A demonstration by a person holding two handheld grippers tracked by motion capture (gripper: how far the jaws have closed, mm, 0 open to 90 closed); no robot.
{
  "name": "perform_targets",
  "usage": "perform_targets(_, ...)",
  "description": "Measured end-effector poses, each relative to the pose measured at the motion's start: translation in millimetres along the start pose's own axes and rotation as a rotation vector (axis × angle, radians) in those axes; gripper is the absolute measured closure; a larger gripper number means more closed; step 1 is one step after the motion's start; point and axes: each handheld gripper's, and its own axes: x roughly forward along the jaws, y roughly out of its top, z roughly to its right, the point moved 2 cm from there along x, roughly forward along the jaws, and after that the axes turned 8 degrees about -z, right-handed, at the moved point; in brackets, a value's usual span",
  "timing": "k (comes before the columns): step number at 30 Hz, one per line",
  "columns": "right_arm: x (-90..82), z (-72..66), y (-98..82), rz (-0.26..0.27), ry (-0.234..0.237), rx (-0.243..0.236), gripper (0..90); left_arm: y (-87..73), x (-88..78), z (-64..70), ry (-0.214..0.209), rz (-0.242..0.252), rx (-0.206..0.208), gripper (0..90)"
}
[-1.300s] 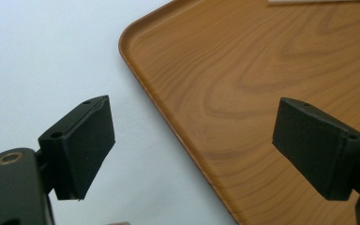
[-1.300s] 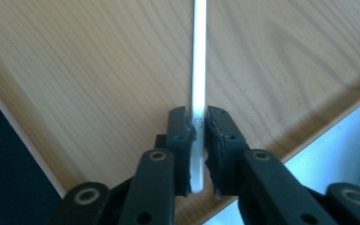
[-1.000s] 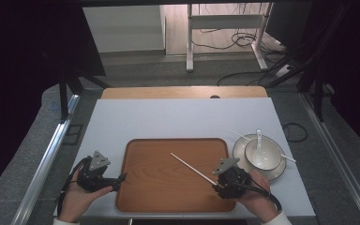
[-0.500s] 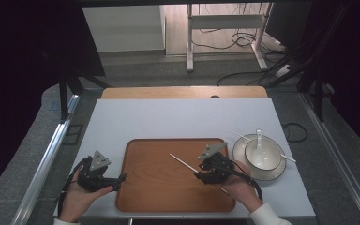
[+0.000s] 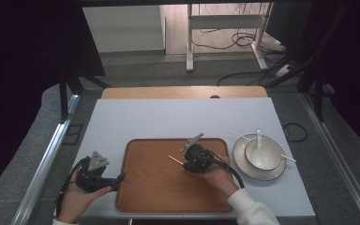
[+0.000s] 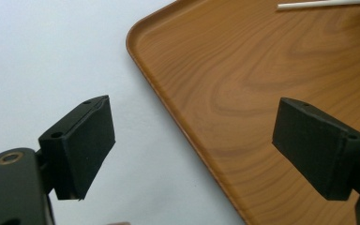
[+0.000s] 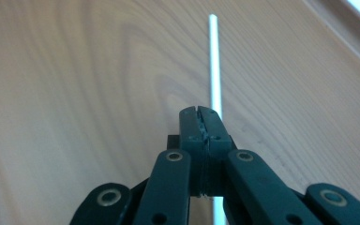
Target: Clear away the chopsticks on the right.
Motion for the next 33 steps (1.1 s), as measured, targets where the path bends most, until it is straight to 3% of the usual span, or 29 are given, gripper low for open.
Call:
perform_targets(7, 0.6, 5.6, -7.1, -0.012, -0.02, 0.027, 89.6, 0.3, 0.5, 0.6, -0.001, -0.002, 0.001, 12.9)
perform_targets(17, -1.2, 6.8, -14.4, -0.016, -0.012, 0.027, 89.7, 0.6, 1.7, 1.1, -0.003, -0.004, 0.006, 12.9)
perform_targets(33, -12.5, 18.2, -37.7, -0.036, -0.073, 0.073, 89.7, 0.2, 1.9, 1.3, -0.005, -0.005, 0.007, 12.9)
